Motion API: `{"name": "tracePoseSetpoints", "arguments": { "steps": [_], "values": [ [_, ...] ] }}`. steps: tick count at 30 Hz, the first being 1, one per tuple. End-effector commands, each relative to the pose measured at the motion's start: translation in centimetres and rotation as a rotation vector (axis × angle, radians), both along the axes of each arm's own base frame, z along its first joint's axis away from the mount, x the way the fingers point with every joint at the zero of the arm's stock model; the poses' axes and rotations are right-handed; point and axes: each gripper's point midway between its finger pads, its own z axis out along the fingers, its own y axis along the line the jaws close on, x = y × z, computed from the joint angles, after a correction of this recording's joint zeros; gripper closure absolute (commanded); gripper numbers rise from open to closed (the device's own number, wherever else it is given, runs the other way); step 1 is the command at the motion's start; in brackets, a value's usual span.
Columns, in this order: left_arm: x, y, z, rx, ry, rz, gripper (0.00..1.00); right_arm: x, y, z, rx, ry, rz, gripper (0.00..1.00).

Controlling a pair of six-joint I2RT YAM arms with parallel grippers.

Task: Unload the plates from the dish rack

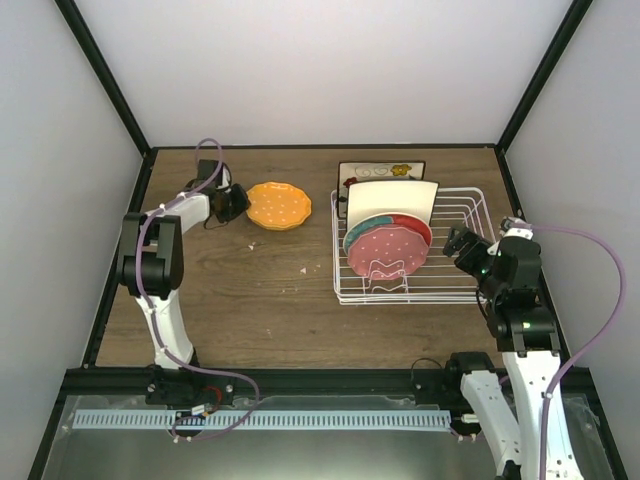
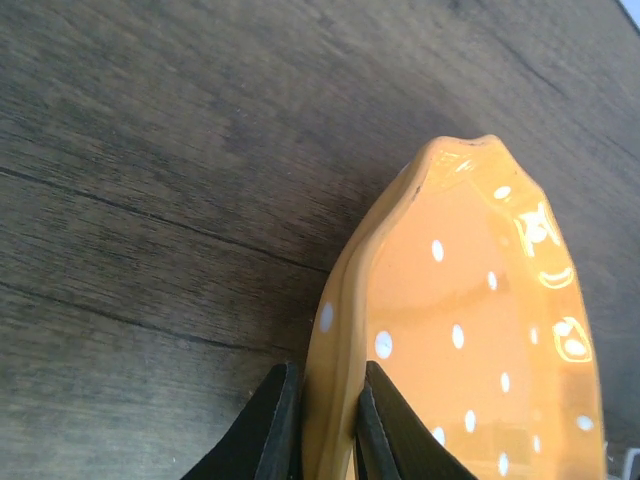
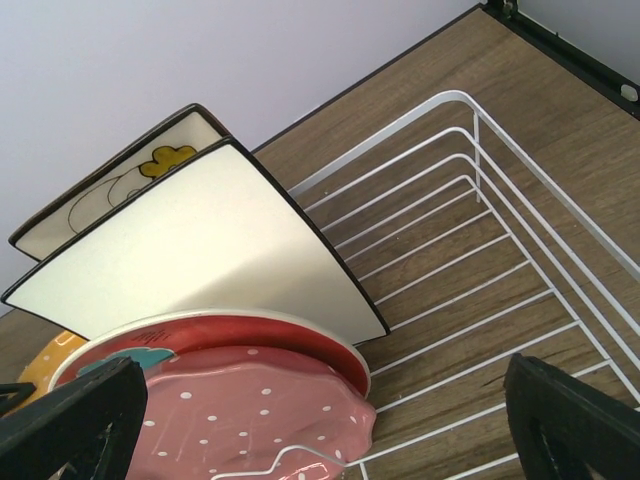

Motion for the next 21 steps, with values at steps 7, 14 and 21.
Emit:
{"name": "tracePoseSetpoints", "arguments": {
  "steps": [7,14,21],
  "values": [
    [2.8,-1.0,0.8,-0.029,-0.079,0.005,0.83,-0.5,-0.3,2.7,-0.016,-0.052,-0.01,0.0],
    [2.5,-0.8,0.2,-0.014,-0.067,0.006,0.37,-0.6,-0.4,3.0,-0.019,-0.057,-0.015,0.0],
    [3.6,0.2,2.2,0.054,-0.136,-0.003,0.13,-0.7,-0.4,2.6,-0.014,-0.05,-0.016,0.0]
  ]
}}
